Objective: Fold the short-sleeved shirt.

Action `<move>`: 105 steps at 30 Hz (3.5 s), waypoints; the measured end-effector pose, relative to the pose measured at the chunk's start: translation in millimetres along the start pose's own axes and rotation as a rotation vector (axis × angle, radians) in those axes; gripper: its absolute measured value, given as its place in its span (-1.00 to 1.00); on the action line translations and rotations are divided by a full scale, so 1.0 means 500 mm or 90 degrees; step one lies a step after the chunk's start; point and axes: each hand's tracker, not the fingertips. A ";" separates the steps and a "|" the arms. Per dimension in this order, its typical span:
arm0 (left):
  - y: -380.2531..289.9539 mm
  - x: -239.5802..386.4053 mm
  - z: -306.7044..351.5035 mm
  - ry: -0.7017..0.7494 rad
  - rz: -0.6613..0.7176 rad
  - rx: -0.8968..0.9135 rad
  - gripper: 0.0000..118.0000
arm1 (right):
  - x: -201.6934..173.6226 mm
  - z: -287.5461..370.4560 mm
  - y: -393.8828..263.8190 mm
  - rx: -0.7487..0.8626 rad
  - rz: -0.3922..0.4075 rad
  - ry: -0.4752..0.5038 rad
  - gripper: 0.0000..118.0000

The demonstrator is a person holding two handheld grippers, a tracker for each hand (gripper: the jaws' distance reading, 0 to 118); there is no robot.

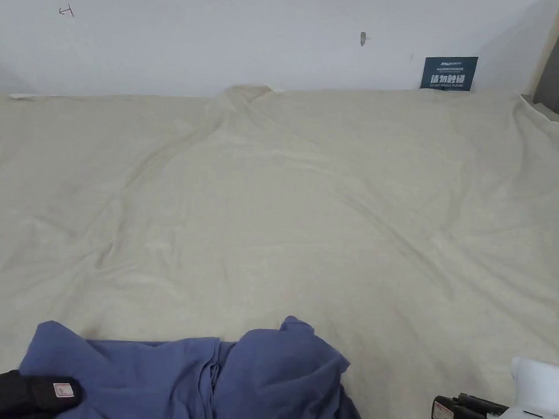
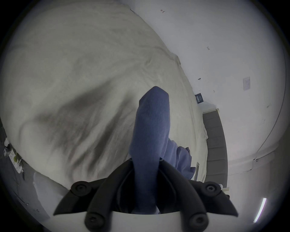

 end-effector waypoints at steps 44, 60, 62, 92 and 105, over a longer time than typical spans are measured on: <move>-0.172 0.385 -0.302 -0.028 -0.361 -0.175 -0.98 | 0.078 0.018 -0.027 0.005 -0.043 0.039 -1.00; -0.277 0.397 -0.418 -0.067 -0.446 -0.299 -0.98 | 0.093 0.017 -0.032 -0.004 -0.050 0.023 -1.00; -0.292 0.398 -0.425 -0.062 -0.458 -0.312 -0.98 | 0.092 0.017 -0.029 -0.004 -0.052 0.019 -1.00; -0.055 0.095 -0.196 -0.108 -0.129 -0.160 -0.49 | -0.173 -0.201 -0.001 -0.048 0.122 0.050 -1.00; -0.062 0.102 -0.369 -0.241 -0.023 -0.305 0.94 | -0.161 -0.196 0.006 -0.050 0.118 0.063 -1.00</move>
